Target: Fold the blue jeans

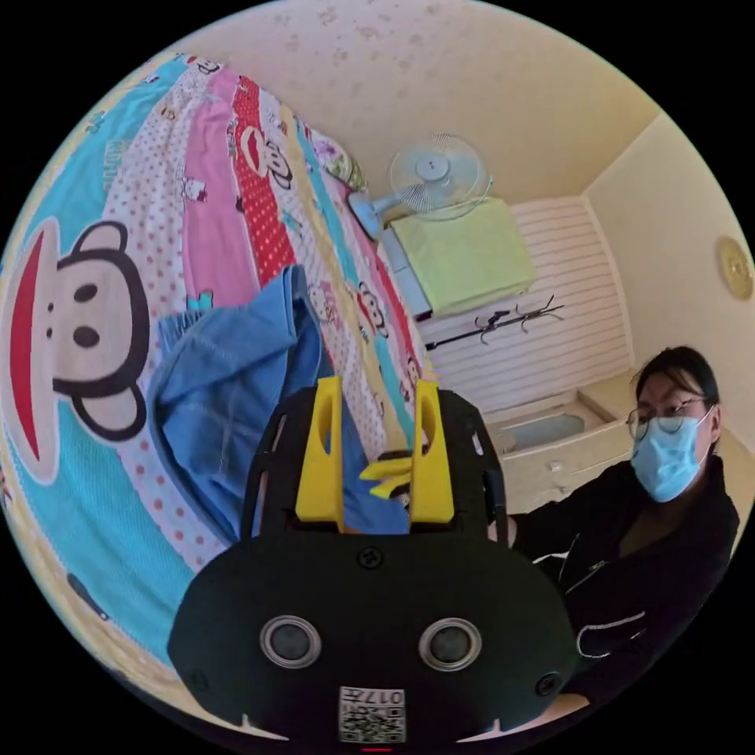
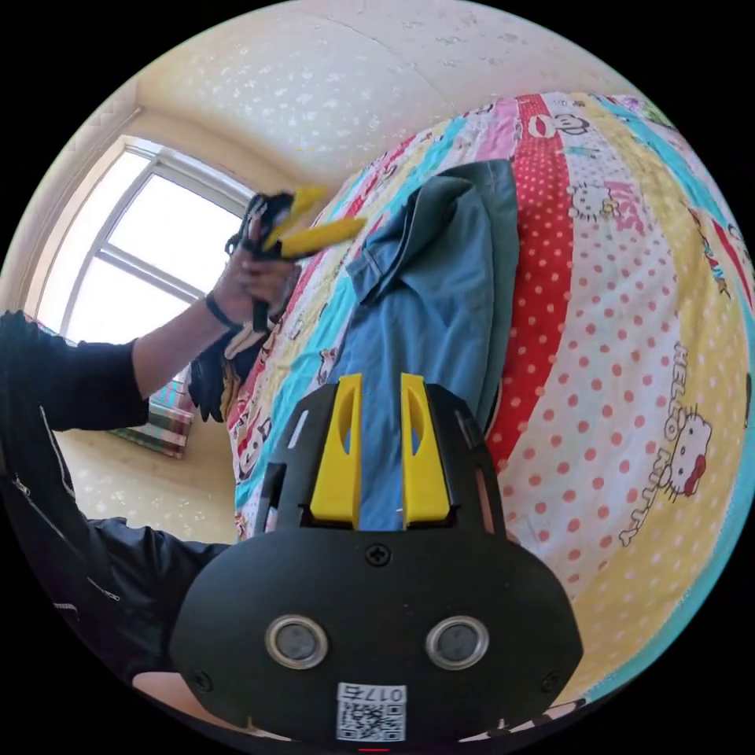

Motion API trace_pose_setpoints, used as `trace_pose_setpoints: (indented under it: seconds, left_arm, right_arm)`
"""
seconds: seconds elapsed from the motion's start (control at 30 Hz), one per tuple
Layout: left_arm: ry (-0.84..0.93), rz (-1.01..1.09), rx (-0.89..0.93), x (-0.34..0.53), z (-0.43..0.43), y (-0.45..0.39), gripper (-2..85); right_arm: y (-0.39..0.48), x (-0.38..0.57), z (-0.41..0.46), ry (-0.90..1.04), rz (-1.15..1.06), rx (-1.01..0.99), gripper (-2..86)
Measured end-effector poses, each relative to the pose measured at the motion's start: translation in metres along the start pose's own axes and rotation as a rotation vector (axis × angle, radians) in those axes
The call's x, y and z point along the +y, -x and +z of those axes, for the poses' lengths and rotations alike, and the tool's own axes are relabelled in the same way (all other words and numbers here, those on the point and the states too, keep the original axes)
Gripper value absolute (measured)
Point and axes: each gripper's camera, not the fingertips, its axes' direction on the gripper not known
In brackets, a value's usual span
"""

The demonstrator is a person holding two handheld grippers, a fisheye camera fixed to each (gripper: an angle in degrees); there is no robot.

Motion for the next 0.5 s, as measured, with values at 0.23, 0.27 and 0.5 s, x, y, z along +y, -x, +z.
trace_pose_setpoints:
  seconds: [0.23,0.27,0.5]
  left_arm:
    - [-0.173,-0.007,-0.185,0.045,-0.013,0.015,11.8]
    - [-0.198,-0.005,-0.18,0.04,-0.017,0.017,11.6]
    - [-0.071,-0.149,-0.216,-0.033,-0.027,0.083,10.0]
  right_arm:
    - [-0.018,-0.095,-0.009,-0.02,-0.046,0.056,9.8]
    - [-0.022,-0.111,-0.005,-0.006,-0.044,0.082,9.8]
    - [-0.045,-0.164,0.013,0.068,0.04,0.116,5.8]
